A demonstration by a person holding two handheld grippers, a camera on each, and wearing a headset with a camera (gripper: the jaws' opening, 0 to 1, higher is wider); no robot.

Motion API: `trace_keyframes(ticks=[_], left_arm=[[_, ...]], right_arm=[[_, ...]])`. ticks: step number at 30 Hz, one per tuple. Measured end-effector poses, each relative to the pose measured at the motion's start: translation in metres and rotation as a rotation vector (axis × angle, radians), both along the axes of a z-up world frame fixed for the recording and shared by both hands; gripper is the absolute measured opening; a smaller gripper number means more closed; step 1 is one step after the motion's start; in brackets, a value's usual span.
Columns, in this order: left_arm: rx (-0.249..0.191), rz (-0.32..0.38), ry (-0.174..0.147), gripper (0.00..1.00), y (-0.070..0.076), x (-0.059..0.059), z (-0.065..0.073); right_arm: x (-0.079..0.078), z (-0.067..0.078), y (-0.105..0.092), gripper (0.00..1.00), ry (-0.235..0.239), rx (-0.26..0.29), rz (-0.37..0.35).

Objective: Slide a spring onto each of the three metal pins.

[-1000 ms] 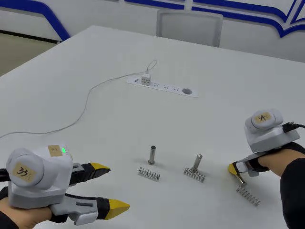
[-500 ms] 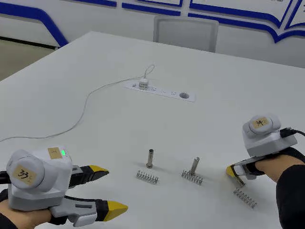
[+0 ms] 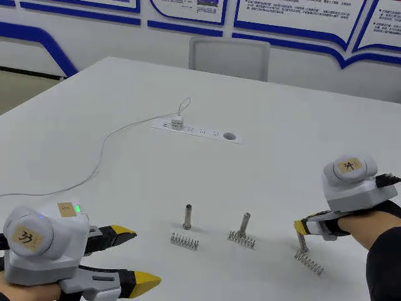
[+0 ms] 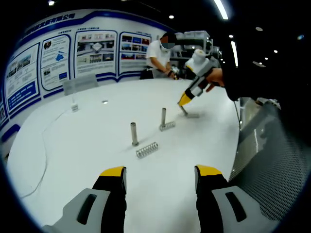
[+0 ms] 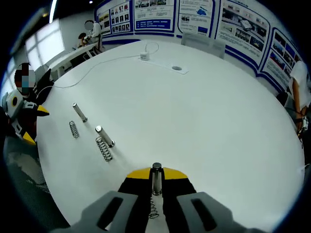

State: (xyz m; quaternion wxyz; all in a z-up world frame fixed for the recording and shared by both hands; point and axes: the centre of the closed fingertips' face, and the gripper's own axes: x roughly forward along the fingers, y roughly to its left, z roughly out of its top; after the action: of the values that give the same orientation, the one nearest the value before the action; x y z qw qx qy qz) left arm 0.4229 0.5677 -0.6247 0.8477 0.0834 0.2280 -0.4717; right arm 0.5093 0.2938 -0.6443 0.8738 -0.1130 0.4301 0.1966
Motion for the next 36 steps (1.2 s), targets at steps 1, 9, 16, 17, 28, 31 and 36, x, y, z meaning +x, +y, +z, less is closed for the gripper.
trace_keyframes(ticks=[1, 9, 16, 17, 28, 31, 36], left_arm=[[0.001, -0.002, -0.001, 0.58, 0.0, 0.0, 0.0], [0.01, -0.012, -0.01, 0.58, -0.001, -0.002, 0.003], [0.016, -0.013, -0.013, 0.58, 0.0, -0.003, 0.004], [0.017, -0.013, -0.013, 0.58, 0.0, -0.003, 0.005], [0.025, -0.012, -0.016, 0.58, 0.002, -0.006, 0.006], [0.026, -0.011, -0.016, 0.58, 0.002, -0.006, 0.006], [0.026, -0.008, -0.018, 0.58, 0.002, -0.007, 0.006]], right_arm=[[-0.001, 0.0, 0.0, 0.08, -0.003, 0.002, -0.001], [-0.008, 0.005, 0.0, 0.08, -0.039, 0.025, -0.013], [-0.01, 0.007, -0.002, 0.08, -0.073, 0.045, -0.02], [-0.011, 0.007, -0.002, 0.08, -0.076, 0.047, -0.021], [-0.013, 0.011, 0.001, 0.09, -0.121, 0.072, -0.005], [-0.013, 0.011, 0.002, 0.09, -0.124, 0.077, 0.004], [-0.014, 0.011, 0.001, 0.09, -0.132, 0.076, 0.009]])
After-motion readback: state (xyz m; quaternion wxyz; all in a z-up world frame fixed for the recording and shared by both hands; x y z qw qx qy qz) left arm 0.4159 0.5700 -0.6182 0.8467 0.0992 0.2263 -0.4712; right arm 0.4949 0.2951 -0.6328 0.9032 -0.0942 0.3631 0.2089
